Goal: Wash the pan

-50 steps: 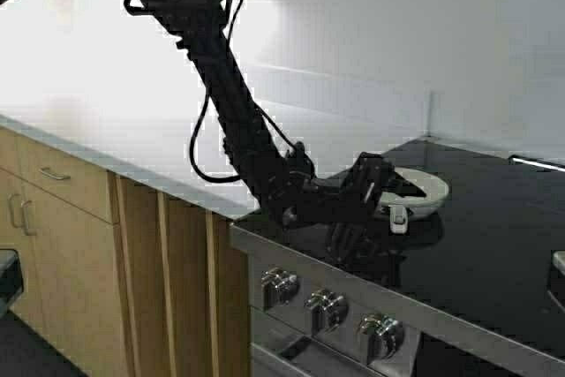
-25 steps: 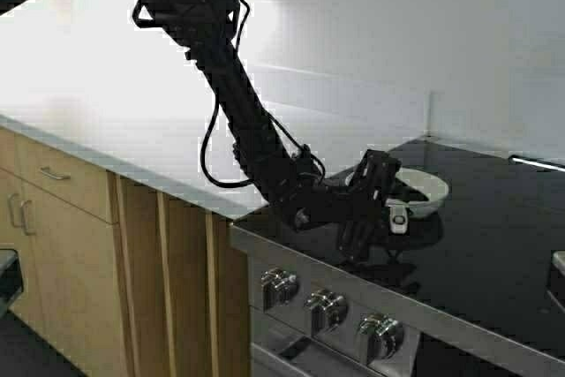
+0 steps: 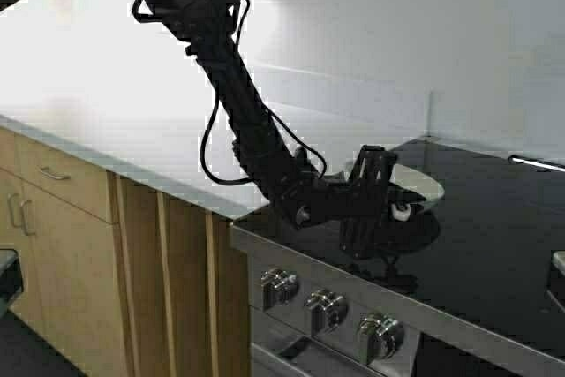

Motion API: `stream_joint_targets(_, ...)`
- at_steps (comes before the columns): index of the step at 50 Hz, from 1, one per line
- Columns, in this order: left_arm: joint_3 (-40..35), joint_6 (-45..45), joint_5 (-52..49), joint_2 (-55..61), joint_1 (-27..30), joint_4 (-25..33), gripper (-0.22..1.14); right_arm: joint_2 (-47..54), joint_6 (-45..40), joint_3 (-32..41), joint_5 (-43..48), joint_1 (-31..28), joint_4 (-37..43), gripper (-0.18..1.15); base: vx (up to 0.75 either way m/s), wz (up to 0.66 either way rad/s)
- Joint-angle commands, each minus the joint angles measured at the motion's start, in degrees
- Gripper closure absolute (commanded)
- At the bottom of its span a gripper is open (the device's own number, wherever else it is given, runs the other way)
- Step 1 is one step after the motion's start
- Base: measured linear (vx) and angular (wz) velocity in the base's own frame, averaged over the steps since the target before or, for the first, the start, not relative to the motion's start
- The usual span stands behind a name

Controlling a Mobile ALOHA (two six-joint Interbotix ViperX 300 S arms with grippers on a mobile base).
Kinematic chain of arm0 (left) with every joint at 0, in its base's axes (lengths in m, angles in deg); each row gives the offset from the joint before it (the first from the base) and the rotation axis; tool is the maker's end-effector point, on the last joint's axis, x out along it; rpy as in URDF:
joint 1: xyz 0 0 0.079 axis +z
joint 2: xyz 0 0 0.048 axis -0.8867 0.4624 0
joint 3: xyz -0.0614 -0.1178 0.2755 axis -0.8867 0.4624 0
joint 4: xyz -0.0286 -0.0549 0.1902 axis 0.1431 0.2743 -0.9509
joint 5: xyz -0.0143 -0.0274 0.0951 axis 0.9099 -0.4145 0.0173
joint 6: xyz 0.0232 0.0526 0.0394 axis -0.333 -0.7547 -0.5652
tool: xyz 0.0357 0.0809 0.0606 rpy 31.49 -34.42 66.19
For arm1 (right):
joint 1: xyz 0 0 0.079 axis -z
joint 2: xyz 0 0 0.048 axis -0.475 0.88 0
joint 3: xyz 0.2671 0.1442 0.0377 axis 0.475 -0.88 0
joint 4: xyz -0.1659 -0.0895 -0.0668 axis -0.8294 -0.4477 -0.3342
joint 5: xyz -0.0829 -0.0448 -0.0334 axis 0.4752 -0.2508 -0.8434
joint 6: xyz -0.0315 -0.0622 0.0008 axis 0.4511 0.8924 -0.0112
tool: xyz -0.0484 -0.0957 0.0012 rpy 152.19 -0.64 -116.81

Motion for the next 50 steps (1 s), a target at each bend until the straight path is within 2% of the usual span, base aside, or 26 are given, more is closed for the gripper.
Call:
stream_joint_targets(1,1.7,-0.3,0.4,-5.0,0.1,0.2,0.89,0.4,-0.1,0.7,0.3,-0.2,-0.1,0.9,0.0,0.0)
stream_joint_targets(31,24.3,-3.3,11.1,-20.6,1.2,1.2,0.89,0.4,-0.2,0.1,1.1,-0.2,-0.1,0.9,0.0,0.03)
stream_joint_targets(41,31.8,-3.7,15.6,-25.7,1.4,2.0,0.89,0.4,-0.2,0.3,1.1,-0.2,-0.1,0.9,0.05,0.19)
stream_joint_targets(50,35.4,-4.5,16.8,-29.0,1.4,2.5,0.89,0.4,-0.2,0.4,0.9,-0.2,-0.1,0.9,0.07,0.35)
